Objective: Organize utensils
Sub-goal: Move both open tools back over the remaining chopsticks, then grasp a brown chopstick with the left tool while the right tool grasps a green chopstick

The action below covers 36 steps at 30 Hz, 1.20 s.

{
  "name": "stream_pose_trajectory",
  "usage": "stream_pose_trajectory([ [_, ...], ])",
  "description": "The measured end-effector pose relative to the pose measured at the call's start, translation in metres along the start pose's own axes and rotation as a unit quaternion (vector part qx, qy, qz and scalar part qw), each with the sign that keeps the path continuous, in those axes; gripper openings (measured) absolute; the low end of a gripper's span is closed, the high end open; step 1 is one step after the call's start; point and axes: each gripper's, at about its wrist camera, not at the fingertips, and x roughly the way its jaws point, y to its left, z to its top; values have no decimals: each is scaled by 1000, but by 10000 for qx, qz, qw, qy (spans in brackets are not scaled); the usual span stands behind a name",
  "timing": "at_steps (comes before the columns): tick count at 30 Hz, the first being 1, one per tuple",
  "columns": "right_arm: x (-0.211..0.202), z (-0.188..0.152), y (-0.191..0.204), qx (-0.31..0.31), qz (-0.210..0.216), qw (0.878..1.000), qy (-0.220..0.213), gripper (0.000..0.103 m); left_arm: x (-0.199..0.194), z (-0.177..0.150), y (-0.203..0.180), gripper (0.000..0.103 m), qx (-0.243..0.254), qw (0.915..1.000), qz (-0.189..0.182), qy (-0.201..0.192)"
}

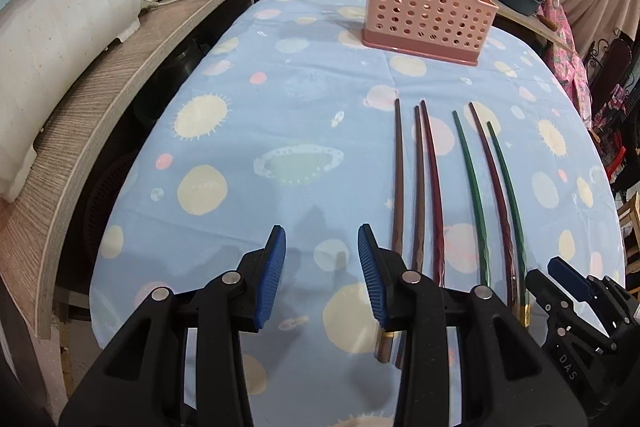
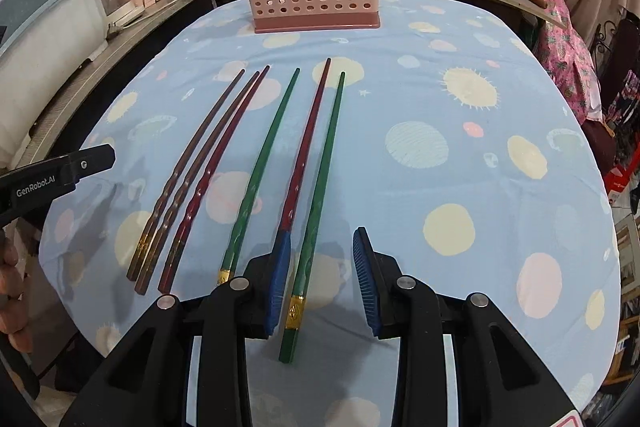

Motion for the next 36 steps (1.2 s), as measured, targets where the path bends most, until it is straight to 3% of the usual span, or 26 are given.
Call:
stream_pose_trajectory([
  [7,4,-11,0,4,-102,9999,92,30,4,-11,0,38,48,9999,-108,116],
  [12,4,-14,2,-67,-216,9997,103,29,5,-15,0,46,86,9997,-159,133],
  [19,5,-15,6,-161,-299,9994,71,28,10,-18,1,46,76,9994,-265,211],
  [26,4,-14,1,-138,-313,9994,79,13,13,-23,-8,46,217,9986,-390,296],
  [36,5,-14,0,-101,-295,9995,77,13,25,-32,-17,46,370,9968,-478,526],
])
